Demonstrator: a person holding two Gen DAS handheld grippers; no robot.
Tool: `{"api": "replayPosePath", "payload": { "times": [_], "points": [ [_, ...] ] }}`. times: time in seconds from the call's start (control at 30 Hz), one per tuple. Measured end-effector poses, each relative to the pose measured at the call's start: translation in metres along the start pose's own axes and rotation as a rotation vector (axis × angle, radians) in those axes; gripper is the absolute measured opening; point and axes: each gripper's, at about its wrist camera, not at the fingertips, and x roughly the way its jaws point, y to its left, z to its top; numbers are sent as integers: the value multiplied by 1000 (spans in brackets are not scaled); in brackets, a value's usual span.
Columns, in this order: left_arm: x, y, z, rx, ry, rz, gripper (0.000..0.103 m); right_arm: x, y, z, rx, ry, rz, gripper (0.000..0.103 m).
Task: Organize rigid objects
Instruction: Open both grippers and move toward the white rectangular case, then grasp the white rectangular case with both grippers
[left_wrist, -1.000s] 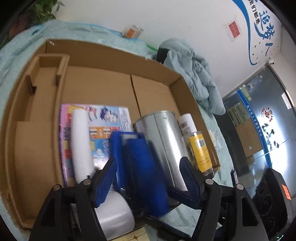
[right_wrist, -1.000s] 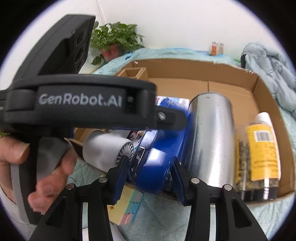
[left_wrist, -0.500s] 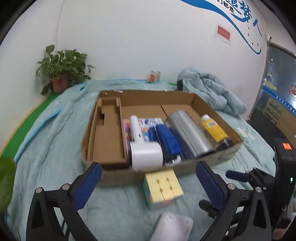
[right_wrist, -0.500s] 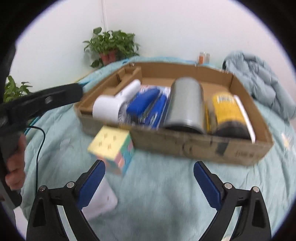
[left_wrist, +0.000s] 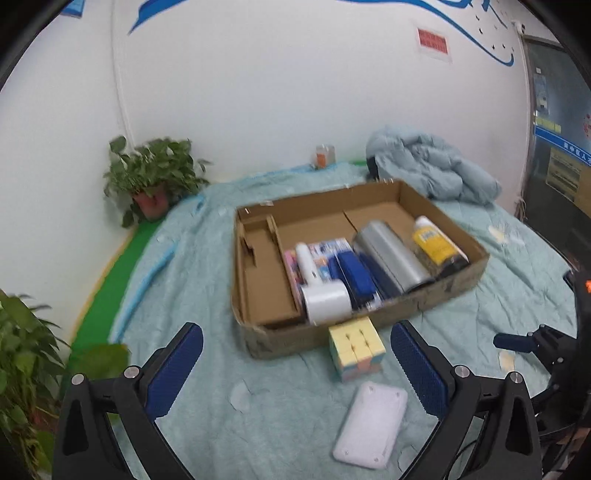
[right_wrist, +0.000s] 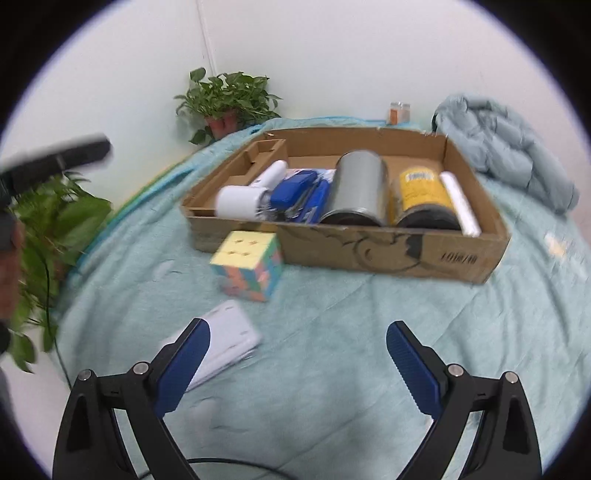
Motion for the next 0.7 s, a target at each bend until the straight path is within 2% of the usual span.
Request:
{"api": "replayPosePath", "payload": {
  "times": [0.13, 0.23, 0.3, 0.4, 0.47, 0.53, 0.63, 0.7],
  "points": [
    [47, -8, -52, -110, 184, -179, 102, -2, 9, -17, 6, 19, 36, 97],
    [78, -6, -83, -205, 273, -238, 100, 0, 12, -32, -7, 47, 43, 97],
    [91, -7, -96, -238, 299, -286, 100, 1, 13, -41, -15, 65, 53, 97],
    [108, -9, -108, -279, 352, -309, 97, 6, 15, -49, -11, 81, 71, 97],
    [116, -12, -114, -318, 379, -371, 94, 9, 16, -52, -5, 92, 85, 97],
    [120, -19, -117, -341, 389, -429, 93, 11, 16, -54, 0, 93, 88, 97],
    [122, -33, -119, -340, 392, -464, 93, 12, 14, -57, 6, 106, 100, 97],
    [124, -41, -120, -372, 397, -524, 93, 12, 11, -60, 3, 108, 94, 97]
  ]
}}
